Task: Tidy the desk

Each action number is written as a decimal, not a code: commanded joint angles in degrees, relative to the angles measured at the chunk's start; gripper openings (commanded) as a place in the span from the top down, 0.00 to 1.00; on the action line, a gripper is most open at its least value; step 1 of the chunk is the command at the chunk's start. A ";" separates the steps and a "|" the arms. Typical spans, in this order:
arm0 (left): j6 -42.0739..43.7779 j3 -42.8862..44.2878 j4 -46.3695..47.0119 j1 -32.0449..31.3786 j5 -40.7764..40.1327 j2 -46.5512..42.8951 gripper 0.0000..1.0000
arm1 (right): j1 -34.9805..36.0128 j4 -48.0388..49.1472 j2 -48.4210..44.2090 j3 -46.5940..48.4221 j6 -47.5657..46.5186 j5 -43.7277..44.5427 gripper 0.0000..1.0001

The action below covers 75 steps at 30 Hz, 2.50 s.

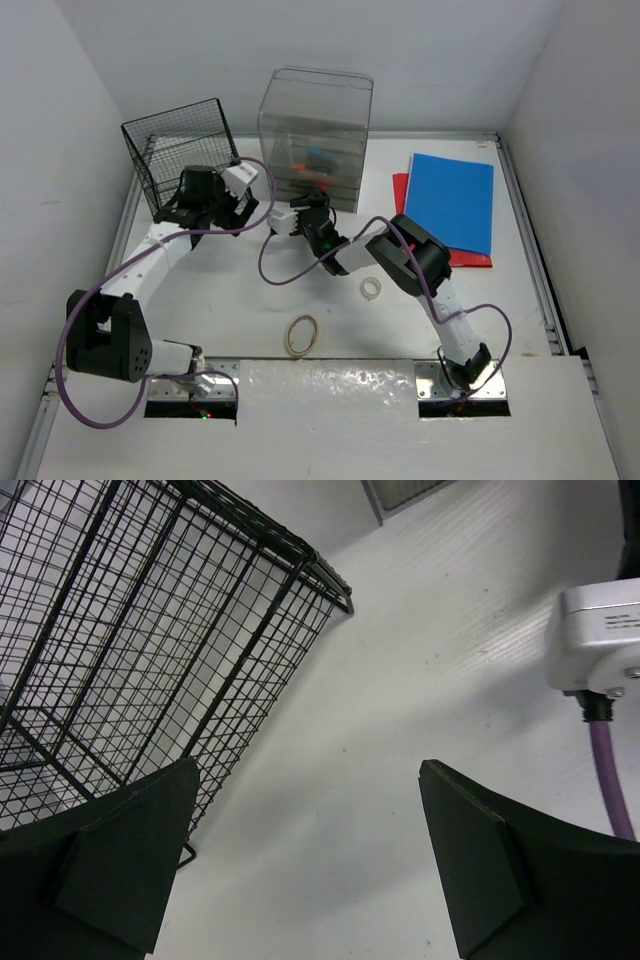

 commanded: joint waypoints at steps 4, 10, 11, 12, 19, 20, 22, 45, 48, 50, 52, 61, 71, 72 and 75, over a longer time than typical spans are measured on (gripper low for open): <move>0.57 0.06 0.97 0.67 1.53 -0.93 0.09 | 0.10 2.98 2.65 4.84 -5.66 4.48 0.41; 0.92 0.23 0.62 0.67 1.62 -1.19 0.09 | -0.26 0.60 5.03 6.87 -6.89 4.31 0.44; 0.92 0.23 0.53 0.67 1.62 -1.19 0.09 | -0.34 0.69 5.12 6.87 -6.89 4.31 0.47; 0.92 0.23 0.44 0.67 1.62 -1.28 0.09 | -0.34 0.78 5.29 6.87 -6.89 4.40 0.50; 1.10 0.32 0.35 0.67 1.79 -1.28 0.09 | -0.70 1.22 5.47 6.70 -6.46 5.81 0.89; 1.10 0.24 0.44 0.67 1.79 -1.19 0.09 | -0.61 0.96 5.21 6.43 -6.02 5.63 0.93; 1.10 0.23 0.35 0.67 1.79 -1.19 0.09 | -0.17 0.52 4.51 5.29 -4.09 5.46 1.00; 1.28 0.15 0.09 0.67 1.88 -2.07 0.09 | 16.17 2.89 -8.67 -17.20 9.18 9.85 1.00; 1.28 0.06 0.09 0.67 2.06 -2.24 0.09 | 16.97 2.18 -9.38 -17.13 10.07 11.16 0.94; 1.28 -0.03 0.00 0.67 2.14 -2.51 0.09 | 16.97 2.79 -9.73 -16.69 10.07 12.31 0.72; 1.28 0.06 -0.08 0.67 2.14 -2.60 0.09 | 17.06 3.76 -11.49 -17.03 10.07 12.84 0.39; 1.01 -0.03 0.00 0.75 2.67 -3.12 0.09 | 18.99 -5.78 -28.52 -20.81 20.24 1.53 0.03; -1.45 -0.73 2.11 0.76 3.02 -4.62 0.09 | 17.06 -49.31 -46.65 -19.32 47.06 -41.79 0.04; -1.54 -0.82 2.20 0.76 2.94 -4.79 0.09 | 17.06 -51.06 -45.95 -19.58 48.03 -43.13 0.05; -1.80 -0.91 2.29 0.76 2.85 -5.23 0.09 | 16.88 -55.02 -42.54 -19.06 50.32 -43.32 0.09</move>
